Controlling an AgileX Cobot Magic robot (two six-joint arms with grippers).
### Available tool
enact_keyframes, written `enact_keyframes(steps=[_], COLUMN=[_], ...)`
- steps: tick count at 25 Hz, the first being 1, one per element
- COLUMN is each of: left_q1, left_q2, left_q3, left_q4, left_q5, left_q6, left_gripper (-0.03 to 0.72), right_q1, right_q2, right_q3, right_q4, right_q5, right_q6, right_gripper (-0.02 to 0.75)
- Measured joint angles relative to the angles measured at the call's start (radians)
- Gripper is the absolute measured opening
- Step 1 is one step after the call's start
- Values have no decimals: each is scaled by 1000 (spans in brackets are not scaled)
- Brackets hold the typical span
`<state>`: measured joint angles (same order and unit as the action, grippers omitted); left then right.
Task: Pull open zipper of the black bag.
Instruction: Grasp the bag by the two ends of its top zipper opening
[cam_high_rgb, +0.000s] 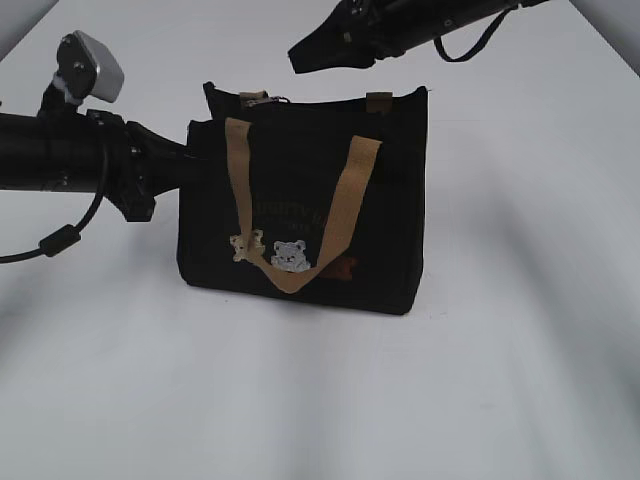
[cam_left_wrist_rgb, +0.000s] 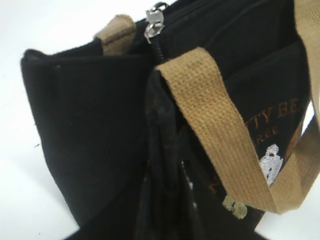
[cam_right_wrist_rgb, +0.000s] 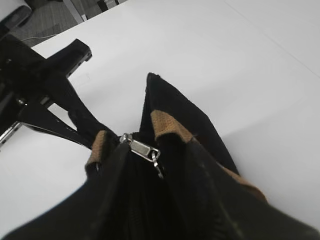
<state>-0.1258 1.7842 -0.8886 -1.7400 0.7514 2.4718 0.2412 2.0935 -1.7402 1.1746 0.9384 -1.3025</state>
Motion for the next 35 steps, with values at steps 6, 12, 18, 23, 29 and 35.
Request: enact_keyframes(steps=[6,12,18,23,29,35], left_q1=[0,0,-1,-9,-17,-17], left_q2=[0,0,0,0,0,0], left_q3=[0,0,-1,-6,-9,-9], left_q4=[0,0,-3,-11,-13,-8], left_q5=[0,-3,4,27,52,52], left_q6=[0,0,0,1,1,1], left_gripper=[87,87,87,87,87,87], right_q1=[28,70,57,-10,-53,-59], right_q2=[78,110,66,-20,-40,-41], right_q3=[-38,-38,-38,-37,-36,-36], right_q4=[-13,-50,-105,-152,-157,-125], right_q5=[-19,-57,-74,34,125,177], right_q6=[3,37,92,158,221,299], right_gripper=[286,85,3,3,2,2])
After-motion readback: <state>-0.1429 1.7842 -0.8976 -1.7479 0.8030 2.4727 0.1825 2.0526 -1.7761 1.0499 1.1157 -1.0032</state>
